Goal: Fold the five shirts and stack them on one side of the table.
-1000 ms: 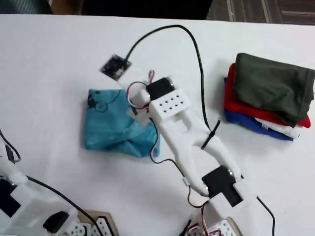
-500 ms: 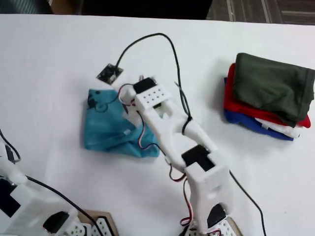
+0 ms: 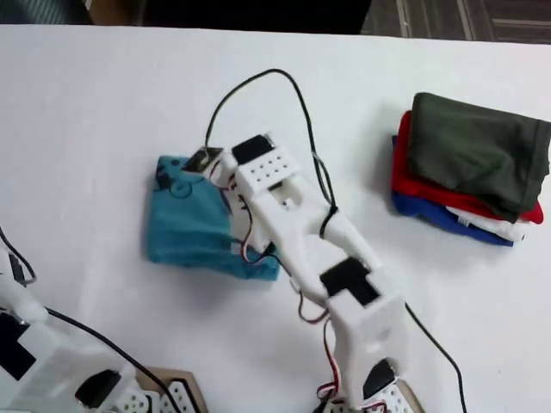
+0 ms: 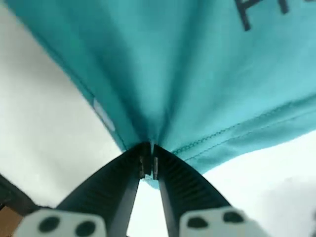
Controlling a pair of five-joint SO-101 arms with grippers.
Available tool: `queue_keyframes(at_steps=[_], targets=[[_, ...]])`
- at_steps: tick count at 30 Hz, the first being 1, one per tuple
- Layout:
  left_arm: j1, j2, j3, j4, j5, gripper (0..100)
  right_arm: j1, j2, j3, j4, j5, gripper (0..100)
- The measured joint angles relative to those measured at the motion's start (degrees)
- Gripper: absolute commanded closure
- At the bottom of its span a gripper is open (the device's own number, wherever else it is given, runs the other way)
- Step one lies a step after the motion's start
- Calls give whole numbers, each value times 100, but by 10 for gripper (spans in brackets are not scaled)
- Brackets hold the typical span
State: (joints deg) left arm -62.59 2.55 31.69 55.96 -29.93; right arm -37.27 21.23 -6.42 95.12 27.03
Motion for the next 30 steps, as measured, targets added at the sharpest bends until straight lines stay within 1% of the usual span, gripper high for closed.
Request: queue_keyframes(at_steps=[4, 6, 9, 11, 12, 14, 16, 17, 19, 21, 24, 28, 30], targets=[[0, 0, 0, -114, 0, 974, -404, -774, 958, -422, 9, 978], [0, 0, 0, -114, 0, 974, -440, -1169, 1336, -765, 9, 978], [0, 0, 0, -114, 0, 974, -141, -1776, 1459, -1415, -44, 978], [0, 0, 0, -114, 0, 974, 316, -2075, 1459, -1943, -343, 956], [-9, 0, 0, -132, 0, 974, 589, -2154, 1459, -2215, -536, 918], [-9, 0, 0, -132, 0, 974, 1143, -2189, 1486, -2637, -905, 797], [-9, 0, 0, -132, 0, 974, 1486, -2163, 1538, -2752, -1284, 676], [-9, 0, 0, -132, 0, 974, 1547, -2101, 1538, -2734, -1477, 641], [-9, 0, 0, -141, 0, 974, 1530, -1855, 1538, -2673, -1873, 639], [-9, 0, 0, -158, 0, 974, 1477, -1530, 1538, -2664, -2242, 663], [-9, 0, 0, -158, 0, 974, 1196, -1073, 1363, -2629, -2681, 682], [-9, 0, 0, -158, 0, 974, 695, -615, 756, -2400, -2857, 683], [-9, 0, 0, -158, 0, 974, 598, -387, 501, -2365, -2857, 683]])
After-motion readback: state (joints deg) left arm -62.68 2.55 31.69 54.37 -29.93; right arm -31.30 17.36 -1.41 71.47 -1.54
